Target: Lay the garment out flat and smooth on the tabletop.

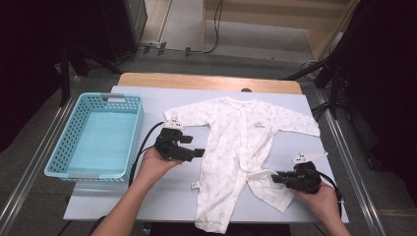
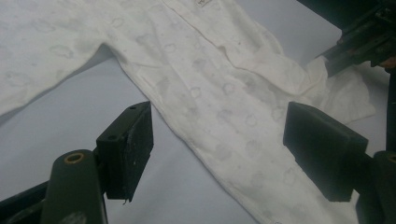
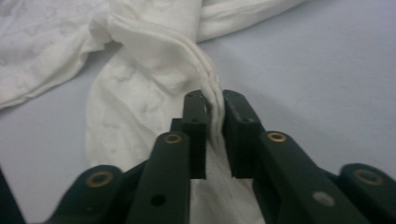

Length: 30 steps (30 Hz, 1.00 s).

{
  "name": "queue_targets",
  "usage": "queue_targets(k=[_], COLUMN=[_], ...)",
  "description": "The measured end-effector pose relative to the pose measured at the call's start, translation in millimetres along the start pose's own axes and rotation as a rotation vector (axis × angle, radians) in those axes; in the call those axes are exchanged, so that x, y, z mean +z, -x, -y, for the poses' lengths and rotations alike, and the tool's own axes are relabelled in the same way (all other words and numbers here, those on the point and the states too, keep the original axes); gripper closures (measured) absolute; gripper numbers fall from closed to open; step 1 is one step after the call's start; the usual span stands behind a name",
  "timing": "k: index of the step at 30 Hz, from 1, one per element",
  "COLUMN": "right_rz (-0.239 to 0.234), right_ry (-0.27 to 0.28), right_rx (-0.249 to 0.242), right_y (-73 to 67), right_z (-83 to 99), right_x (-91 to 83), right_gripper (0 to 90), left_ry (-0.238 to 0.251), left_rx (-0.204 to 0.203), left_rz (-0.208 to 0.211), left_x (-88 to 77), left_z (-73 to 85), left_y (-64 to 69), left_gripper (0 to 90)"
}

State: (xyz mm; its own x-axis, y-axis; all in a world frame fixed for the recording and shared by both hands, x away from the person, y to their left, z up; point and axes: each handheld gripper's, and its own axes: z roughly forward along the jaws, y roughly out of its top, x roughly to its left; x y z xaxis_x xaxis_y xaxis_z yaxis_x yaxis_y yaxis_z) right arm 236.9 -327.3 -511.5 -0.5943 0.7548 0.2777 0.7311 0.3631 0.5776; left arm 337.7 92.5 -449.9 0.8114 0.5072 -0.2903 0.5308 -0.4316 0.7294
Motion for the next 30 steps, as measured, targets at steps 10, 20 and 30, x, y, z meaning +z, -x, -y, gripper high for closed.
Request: queue_targets(k=[10, 20, 30], right_rz=[-0.052, -0.103, -0.158], right_ry=[0.016, 0.035, 0.027], right_rx=[0.005, -0.054, -0.070], right_y=[-15.5, -42.6, -60.7], right_z=[-7.6, -14.1, -19.7], right_x=[-19.4, -25.2, -19.0], right_gripper=[82.9, 82.8, 81.5], left_ry=[-0.002, -0.001, -0.001], left_rx=[0.010, 0.015, 0.014], left_rz=[0.002, -0.004, -0.008], left_x=[-0.1, -0.9, -0.8], left_z=[0.1, 0.1, 0.3], left_y=[0.6, 0.1, -0.4], left_gripper=[25.4, 25.4, 25.4])
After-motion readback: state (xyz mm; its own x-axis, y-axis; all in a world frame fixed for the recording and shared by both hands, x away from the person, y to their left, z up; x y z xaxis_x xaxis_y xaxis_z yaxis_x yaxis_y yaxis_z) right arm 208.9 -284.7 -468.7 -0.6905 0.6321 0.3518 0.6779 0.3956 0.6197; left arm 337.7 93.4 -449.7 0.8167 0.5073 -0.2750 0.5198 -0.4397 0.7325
